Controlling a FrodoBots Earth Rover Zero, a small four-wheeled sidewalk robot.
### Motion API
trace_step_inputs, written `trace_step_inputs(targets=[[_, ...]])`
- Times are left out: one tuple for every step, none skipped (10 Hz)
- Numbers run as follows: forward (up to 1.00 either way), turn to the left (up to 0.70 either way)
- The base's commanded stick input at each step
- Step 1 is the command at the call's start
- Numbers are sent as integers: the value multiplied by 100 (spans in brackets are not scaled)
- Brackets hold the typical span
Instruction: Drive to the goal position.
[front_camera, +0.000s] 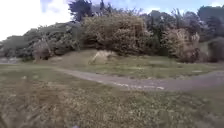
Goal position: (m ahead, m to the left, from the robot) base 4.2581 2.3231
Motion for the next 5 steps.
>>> trace_step_inputs(targets=[[100, 40], [100, 40], [100, 40], [100, 40], [100, 33]])
